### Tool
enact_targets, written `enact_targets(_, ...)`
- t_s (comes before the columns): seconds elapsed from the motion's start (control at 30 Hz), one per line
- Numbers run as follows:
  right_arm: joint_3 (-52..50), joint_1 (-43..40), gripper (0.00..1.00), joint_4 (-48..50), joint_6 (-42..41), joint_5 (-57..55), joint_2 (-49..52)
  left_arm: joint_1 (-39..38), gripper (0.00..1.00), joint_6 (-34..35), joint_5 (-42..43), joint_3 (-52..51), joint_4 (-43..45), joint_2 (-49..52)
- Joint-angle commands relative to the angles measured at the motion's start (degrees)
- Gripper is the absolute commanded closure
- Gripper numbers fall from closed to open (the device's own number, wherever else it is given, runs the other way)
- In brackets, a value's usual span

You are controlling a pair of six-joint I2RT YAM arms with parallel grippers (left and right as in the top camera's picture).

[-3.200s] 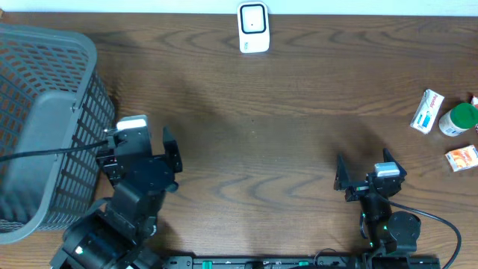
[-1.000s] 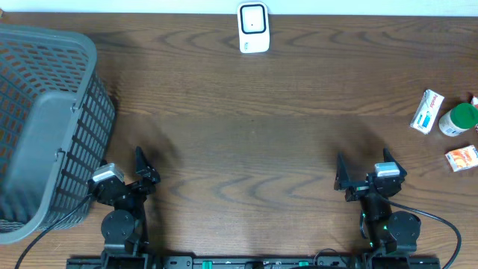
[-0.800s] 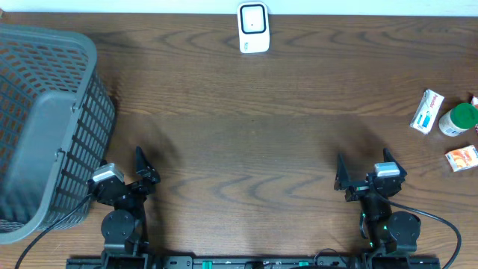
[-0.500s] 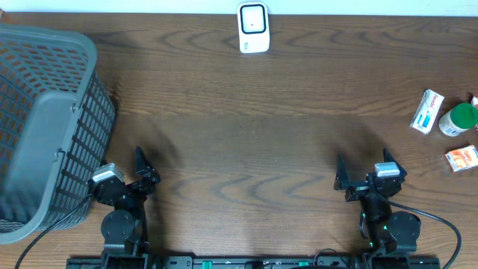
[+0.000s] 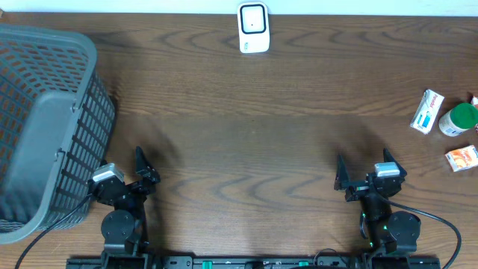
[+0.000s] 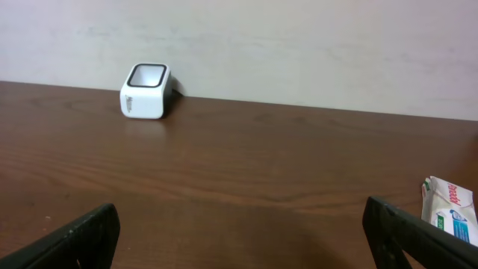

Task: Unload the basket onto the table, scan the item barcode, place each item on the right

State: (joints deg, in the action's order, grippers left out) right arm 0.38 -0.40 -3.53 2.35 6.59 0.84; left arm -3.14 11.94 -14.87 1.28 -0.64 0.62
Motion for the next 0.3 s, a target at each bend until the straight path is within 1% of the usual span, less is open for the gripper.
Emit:
enact_targets(0.0, -0.1, 0.4, 0.01, -0.2, 0.7, -0.2, -0.2, 0.2, 0.14, -0.8, 0.3, -1.0, -2.3, -0.3)
enact_targets(0.27, -0.1, 0.4, 0.01, -0.2, 0.7, -0.2, -0.2, 0.2, 0.14, -0.8, 0.3, -1.0, -2.3, -0.3)
